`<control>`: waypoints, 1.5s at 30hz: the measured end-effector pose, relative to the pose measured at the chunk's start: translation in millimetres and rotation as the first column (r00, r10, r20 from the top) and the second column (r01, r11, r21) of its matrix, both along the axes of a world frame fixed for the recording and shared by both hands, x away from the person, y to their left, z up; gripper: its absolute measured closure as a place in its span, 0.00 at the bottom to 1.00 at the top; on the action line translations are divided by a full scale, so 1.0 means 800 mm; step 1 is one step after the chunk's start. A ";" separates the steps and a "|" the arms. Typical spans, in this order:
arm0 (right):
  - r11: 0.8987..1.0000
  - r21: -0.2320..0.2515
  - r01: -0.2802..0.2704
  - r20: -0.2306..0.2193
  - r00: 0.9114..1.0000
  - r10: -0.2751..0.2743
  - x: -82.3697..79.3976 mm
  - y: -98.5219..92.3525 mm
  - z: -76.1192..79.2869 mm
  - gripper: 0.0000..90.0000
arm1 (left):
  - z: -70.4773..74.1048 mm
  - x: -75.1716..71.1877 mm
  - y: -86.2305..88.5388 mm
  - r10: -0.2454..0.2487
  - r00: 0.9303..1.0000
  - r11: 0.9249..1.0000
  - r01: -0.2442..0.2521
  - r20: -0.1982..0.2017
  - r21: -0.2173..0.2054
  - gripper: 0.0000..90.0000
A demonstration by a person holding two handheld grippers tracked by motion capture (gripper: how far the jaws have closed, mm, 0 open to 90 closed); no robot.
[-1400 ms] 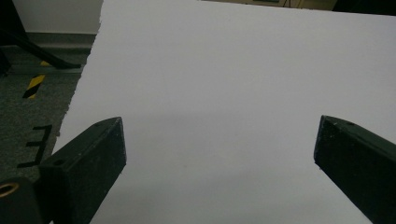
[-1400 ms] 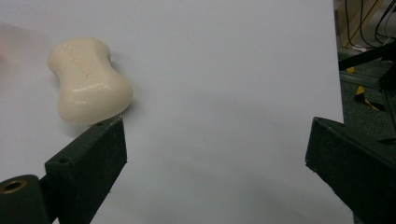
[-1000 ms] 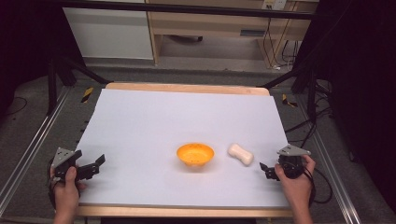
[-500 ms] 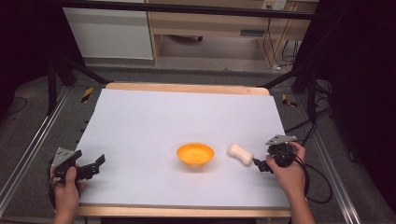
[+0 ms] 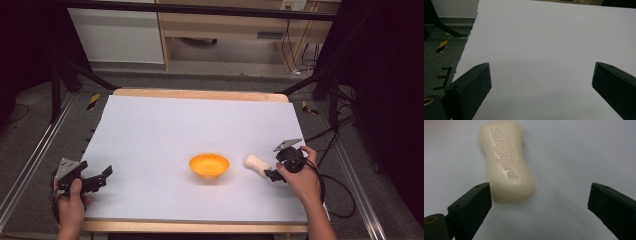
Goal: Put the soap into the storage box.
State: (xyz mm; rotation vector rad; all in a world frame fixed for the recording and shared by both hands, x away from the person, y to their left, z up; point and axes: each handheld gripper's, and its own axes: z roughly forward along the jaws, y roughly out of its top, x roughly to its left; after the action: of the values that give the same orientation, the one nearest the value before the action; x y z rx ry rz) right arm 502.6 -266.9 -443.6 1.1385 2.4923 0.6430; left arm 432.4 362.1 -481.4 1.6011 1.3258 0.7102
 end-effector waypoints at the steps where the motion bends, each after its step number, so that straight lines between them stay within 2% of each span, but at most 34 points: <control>1: 1.000 -0.005 -0.010 -0.015 1.000 0.009 0.003 0.004 0.000 0.06 | 0.000 0.000 0.000 0.000 1.000 1.000 0.000 0.000 -0.001 0.02; 5: 1.000 -0.017 -0.021 -0.040 0.999 0.021 0.008 0.012 0.001 0.06 | 0.000 0.000 0.001 0.000 1.000 1.000 0.000 -0.002 -0.004 0.02; 7: 0.998 -0.037 -0.049 -0.051 0.998 0.047 0.012 0.020 0.002 0.06 | 0.000 0.000 0.001 -0.001 1.000 1.000 0.001 -0.003 -0.006 0.02; 10: 0.997 -0.056 -0.058 -0.055 0.997 0.055 0.015 0.024 0.003 0.06 | 0.000 0.000 0.001 -0.001 1.000 1.000 0.001 -0.003 -0.005 0.02; 12: 0.997 -0.059 -0.048 -0.072 0.996 0.043 0.017 0.029 0.004 0.07 | 0.000 0.000 0.001 -0.002 1.000 1.000 0.002 -0.003 -0.003 0.02; 13: 0.996 -0.068 -0.063 -0.081 0.995 0.057 0.021 0.031 0.004 0.07 | 0.000 0.000 0.001 -0.002 1.000 1.000 0.002 -0.003 -0.004 0.02; 19: 0.994 -0.068 -0.091 -0.113 0.990 0.082 0.026 0.042 0.002 0.11 | 0.000 0.001 0.001 -0.003 1.000 1.000 0.003 -0.005 -0.003 0.02; 24: 0.991 -0.076 -0.109 -0.130 0.987 0.099 0.031 0.050 -0.001 0.19 | 0.000 0.001 0.001 -0.004 1.000 1.000 0.004 -0.005 -0.004 0.02; 27: 0.991 -0.080 -0.110 -0.137 0.986 0.099 0.033 0.052 -0.002 0.28 | 0.000 0.001 0.001 -0.004 1.000 1.000 0.004 -0.005 -0.004 0.02; 28: 0.990 -0.075 -0.117 -0.143 0.984 0.105 0.034 0.053 -0.003 0.35 | 0.000 0.001 0.001 -0.005 1.000 1.000 0.005 -0.005 -0.003 0.02; 30: 0.990 -0.076 -0.118 -0.144 0.984 0.106 0.035 0.054 -0.004 0.39 | 0.000 0.001 0.001 -0.005 1.000 1.000 0.005 -0.005 -0.003 0.02; 38: 0.988 -0.064 -0.144 -0.166 0.977 0.131 0.037 0.056 -0.008 0.48 | 0.000 0.001 0.001 -0.005 1.000 1.000 0.005 -0.006 -0.002 0.02; 39: 0.988 -0.053 -0.148 -0.179 0.974 0.136 0.038 0.057 -0.009 0.51 | 0.000 0.001 0.001 -0.005 1.000 1.000 0.005 -0.006 -0.002 0.02; 45: 0.983 -0.061 -0.176 -0.174 0.971 0.163 0.038 0.057 -0.010 0.51 | 0.000 0.001 0.001 -0.006 1.000 1.000 0.006 -0.007 -0.002 0.02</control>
State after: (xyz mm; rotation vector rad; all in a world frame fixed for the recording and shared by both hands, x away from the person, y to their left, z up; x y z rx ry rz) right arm 533.3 -221.6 -451.7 0.9976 2.7551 0.5095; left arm 433.1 362.5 -481.5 1.6066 1.3259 0.7006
